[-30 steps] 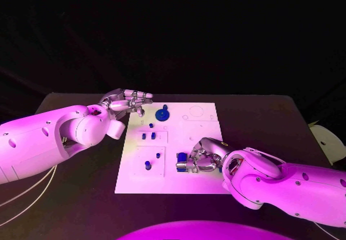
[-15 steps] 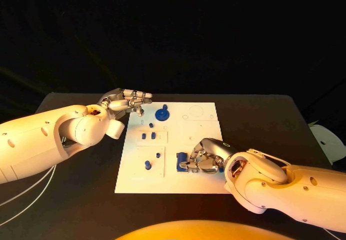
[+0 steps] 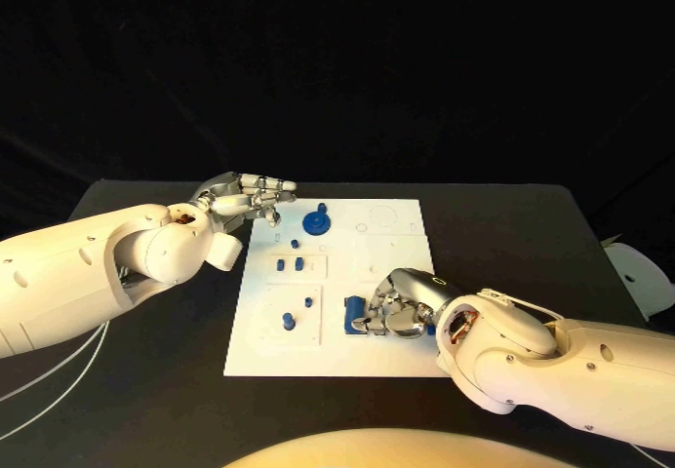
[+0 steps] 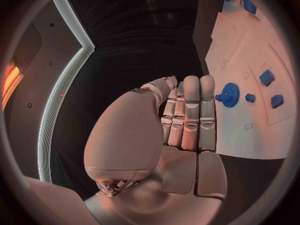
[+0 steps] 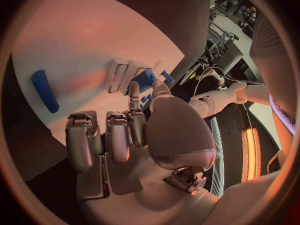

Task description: Assemble the parts on the task board

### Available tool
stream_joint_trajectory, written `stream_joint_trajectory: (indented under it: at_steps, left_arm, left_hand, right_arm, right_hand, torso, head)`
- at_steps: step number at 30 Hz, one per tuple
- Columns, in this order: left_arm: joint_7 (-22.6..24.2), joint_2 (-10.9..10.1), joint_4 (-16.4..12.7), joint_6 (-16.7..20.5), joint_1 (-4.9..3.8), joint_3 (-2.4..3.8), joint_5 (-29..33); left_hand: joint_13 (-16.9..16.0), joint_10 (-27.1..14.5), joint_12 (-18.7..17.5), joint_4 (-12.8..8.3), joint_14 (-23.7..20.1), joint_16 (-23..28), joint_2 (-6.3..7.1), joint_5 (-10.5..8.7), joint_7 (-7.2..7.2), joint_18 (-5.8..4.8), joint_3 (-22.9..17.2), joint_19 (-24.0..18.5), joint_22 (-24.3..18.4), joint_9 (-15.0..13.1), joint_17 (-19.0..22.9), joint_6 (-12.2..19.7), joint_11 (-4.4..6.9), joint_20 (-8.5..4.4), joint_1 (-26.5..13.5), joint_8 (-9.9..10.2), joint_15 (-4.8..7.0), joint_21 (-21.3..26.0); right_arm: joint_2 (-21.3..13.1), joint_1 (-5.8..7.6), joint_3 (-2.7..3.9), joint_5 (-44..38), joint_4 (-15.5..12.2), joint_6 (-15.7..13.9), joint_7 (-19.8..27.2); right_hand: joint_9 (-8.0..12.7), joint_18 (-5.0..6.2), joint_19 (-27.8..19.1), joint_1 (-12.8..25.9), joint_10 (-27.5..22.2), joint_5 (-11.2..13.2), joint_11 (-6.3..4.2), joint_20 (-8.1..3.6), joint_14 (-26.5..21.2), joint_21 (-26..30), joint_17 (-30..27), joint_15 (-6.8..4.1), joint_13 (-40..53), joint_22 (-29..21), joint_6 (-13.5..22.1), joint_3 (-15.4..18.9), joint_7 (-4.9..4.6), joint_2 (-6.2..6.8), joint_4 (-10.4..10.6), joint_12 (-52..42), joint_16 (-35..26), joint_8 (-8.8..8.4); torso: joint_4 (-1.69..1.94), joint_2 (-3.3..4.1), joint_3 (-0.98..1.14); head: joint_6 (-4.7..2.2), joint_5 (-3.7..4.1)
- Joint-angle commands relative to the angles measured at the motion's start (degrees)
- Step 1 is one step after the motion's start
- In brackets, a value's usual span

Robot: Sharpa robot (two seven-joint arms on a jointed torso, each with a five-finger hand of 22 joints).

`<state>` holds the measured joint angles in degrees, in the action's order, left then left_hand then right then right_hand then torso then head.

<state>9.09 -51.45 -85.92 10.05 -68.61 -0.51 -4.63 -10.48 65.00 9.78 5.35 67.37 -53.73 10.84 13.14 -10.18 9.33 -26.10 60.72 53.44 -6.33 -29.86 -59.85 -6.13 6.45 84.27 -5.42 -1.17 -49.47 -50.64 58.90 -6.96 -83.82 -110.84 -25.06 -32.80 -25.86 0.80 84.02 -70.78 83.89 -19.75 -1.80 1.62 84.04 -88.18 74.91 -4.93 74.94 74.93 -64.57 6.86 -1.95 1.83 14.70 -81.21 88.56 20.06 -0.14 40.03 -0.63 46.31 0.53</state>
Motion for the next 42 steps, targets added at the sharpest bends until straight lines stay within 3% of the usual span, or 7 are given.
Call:
stream_joint_trajectory:
  at_steps: [1, 6, 17, 22, 28, 36, 42]
  left_arm:
    - [0.15, 0.01, -0.18, -0.90, -0.06, 0.04, 0.03]
    - [0.13, -0.05, -0.21, -0.89, -0.06, 0.04, 0.03]
    - [0.08, -0.13, -0.19, -0.99, -0.06, 0.04, 0.03]
    - [0.07, -0.19, -0.18, -0.98, -0.06, 0.03, 0.03]
    - [0.06, -0.20, -0.17, -0.98, -0.06, 0.03, 0.03]
    - [0.04, -0.27, -0.19, -0.99, -0.06, 0.03, 0.03]
    - [0.03, -0.18, -0.20, -1.06, -0.06, 0.03, 0.03]
  left_hand:
    - [-0.05, -0.40, 0.19, 0.03, -0.09, -0.35, -0.28, -0.12, -0.25, 0.62, 0.31, 0.20, -0.08, 0.07, 0.08, 0.27, -0.08, 0.20, -0.35, -0.20, -0.38, 0.38]
    - [-0.05, -0.40, 0.19, 0.03, -0.09, -0.35, -0.28, -0.12, -0.25, 0.62, 0.31, 0.20, -0.08, 0.07, 0.08, 0.27, -0.08, 0.20, -0.35, -0.20, -0.38, 0.38]
    - [-0.05, -0.48, 0.28, 0.07, -0.10, -0.37, -0.43, -0.09, -0.25, 0.63, 0.29, 0.19, -0.14, 0.10, 0.14, 0.29, -0.08, 0.21, -0.38, -0.23, -0.38, 0.47]
    - [-0.05, -0.48, 0.28, 0.07, -0.10, -0.37, -0.43, -0.09, -0.25, 0.63, 0.29, 0.19, -0.14, 0.10, 0.14, 0.29, -0.08, 0.21, -0.38, -0.23, -0.38, 0.47]
    - [-0.05, -0.48, 0.28, 0.07, -0.10, -0.37, -0.43, -0.09, -0.25, 0.63, 0.29, 0.19, -0.14, 0.10, 0.14, 0.29, -0.08, 0.21, -0.38, -0.23, -0.38, 0.47]
    - [-0.05, -0.48, 0.28, 0.07, -0.10, -0.37, -0.43, -0.09, -0.25, 0.63, 0.29, 0.19, -0.14, 0.10, 0.14, 0.29, -0.08, 0.21, -0.38, -0.23, -0.38, 0.47]
    - [-0.05, -0.48, 0.28, 0.07, -0.10, -0.37, -0.43, -0.09, -0.25, 0.63, 0.29, 0.19, -0.14, 0.10, 0.14, 0.29, -0.08, 0.21, -0.38, -0.23, -0.38, 0.47]
  right_arm:
    - [0.22, -0.05, -0.01, -1.47, 0.60, 1.50, -0.22]
    - [0.17, -0.04, -0.01, -2.26, 0.91, 2.64, 0.17]
    - [-0.72, -0.04, -0.01, -3.06, 0.40, 3.53, 0.99]
    - [-0.77, -0.04, -0.01, -2.67, 0.05, 3.84, 1.73]
    - [-0.85, -0.04, -0.01, -2.42, -0.20, 3.62, 2.16]
    - [-1.70, -0.04, -0.01, -2.71, -0.51, 2.72, 2.33]
    - [-1.91, -0.04, 0.00, -2.74, -0.49, 2.42, 2.25]
  right_hand:
    - [-0.17, -0.44, 5.29, -0.96, 1.84, -0.31, -0.47, -0.41, 5.35, -0.22, 12.24, -0.48, 7.36, 14.60, -0.25, -0.23, 0.33, -0.40, -0.13, -0.52, 0.19, 0.29]
    - [-0.50, -0.56, 5.52, -2.17, 2.27, 0.01, -0.66, -0.56, 5.45, -0.76, 12.68, -0.64, 8.10, 14.75, -0.31, -0.32, 0.55, -0.46, -0.48, -1.27, 0.39, 0.61]
    - [-1.07, -0.57, 5.52, -4.57, 2.59, 2.06, -0.93, -0.80, 5.46, -0.77, 12.75, -0.87, 8.68, 14.76, -0.24, -0.90, 0.82, -0.41, -1.22, -1.80, 0.42, 1.12]
    - [-1.27, -0.52, 5.44, -4.09, 2.53, 2.99, -0.82, -0.82, 5.44, -0.58, 12.64, -0.83, 8.61, 14.70, -0.14, -0.40, 0.67, 0.25, -0.74, -1.67, 0.37, 1.26]
    - [-1.69, -0.43, 5.25, -2.87, 2.35, 6.45, -0.60, -0.70, 5.37, -0.17, 12.37, -0.65, 8.41, 14.58, 0.07, 0.46, 0.43, 1.51, 0.74, -1.33, 0.25, 1.57]
    - [-1.75, -0.43, 5.25, -2.87, 2.37, 6.65, -0.57, -0.68, 5.38, -0.16, 12.42, -0.63, 8.46, 14.58, 0.13, 0.41, 0.41, 1.52, 0.92, -1.36, 0.27, 1.61]
    - [-1.85, -0.42, 5.23, -2.94, 2.36, 6.14, -0.59, -0.66, 5.38, -0.13, 12.41, -0.63, 8.47, 14.57, 0.17, 0.18, 0.44, 1.18, 1.22, -1.34, 0.26, 1.67]
  torso:
    - [-0.01, 0.04, -0.01]
    - [0.02, 0.02, 0.01]
    - [0.03, 0.01, 0.05]
    - [0.01, 0.03, 0.05]
    - [0.04, 0.01, 0.00]
    - [0.02, 0.05, -0.01]
    - [0.30, 0.05, -0.02]
  head:
    - [0.14, 0.00]
    - [0.52, -0.05]
    - [0.36, -0.14]
    - [0.33, -0.22]
    - [0.33, -0.22]
    - [0.33, -0.33]
    - [0.38, -0.21]
